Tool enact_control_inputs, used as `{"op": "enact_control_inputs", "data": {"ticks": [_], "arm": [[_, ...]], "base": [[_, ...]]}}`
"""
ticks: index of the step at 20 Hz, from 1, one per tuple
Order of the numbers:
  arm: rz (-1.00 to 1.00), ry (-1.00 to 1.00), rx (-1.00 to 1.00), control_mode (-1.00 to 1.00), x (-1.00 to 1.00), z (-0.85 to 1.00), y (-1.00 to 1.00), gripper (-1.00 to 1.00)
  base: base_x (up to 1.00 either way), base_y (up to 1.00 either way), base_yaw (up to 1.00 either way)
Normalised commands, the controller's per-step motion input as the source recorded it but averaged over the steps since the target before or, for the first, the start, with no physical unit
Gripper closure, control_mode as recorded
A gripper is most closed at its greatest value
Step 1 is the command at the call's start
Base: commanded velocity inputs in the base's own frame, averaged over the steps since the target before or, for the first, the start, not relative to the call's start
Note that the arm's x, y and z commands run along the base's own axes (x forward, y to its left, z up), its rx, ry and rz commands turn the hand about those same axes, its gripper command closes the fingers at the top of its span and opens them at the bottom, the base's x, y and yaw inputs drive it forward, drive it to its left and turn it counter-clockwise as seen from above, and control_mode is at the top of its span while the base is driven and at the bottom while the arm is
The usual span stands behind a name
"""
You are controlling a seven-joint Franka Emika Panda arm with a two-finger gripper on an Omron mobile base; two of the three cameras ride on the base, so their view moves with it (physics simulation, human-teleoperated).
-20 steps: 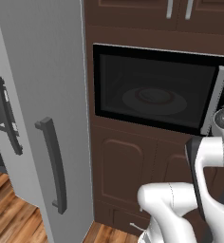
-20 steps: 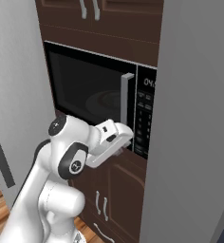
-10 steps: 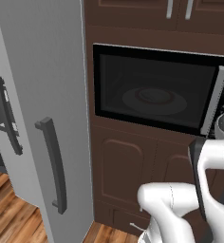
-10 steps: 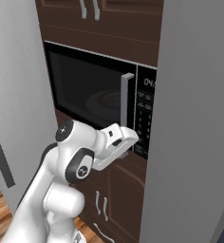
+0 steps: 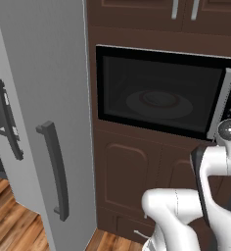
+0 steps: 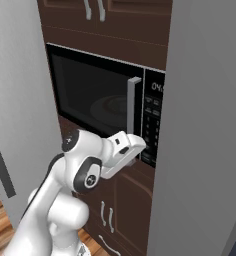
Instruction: Transport the fish from the fridge to the microwave and turn on the microwave.
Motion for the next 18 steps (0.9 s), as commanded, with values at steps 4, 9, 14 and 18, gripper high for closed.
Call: {"op": "enact_control_inputs", "data": {"ticks": [4,9,14,18], "arm": [[0.00,-0.01,0.00,-1.00,0.17,-0.02,-0.04,1.00],[0.00,-0.01,0.00,-1.00,0.10,0.00,-0.06,1.00],[0.00,-0.01,0.00,-1.00,0.08,0.00,-0.11,1.00],[0.00,0.00,0.00,-1.00,0.09,0.00,-0.11,1.00]], "base": [[0.00,0.00,0.00],[0.00,0.00,0.00],[0.00,0.00,0.00],[0.00,0.00,0.00]]}}
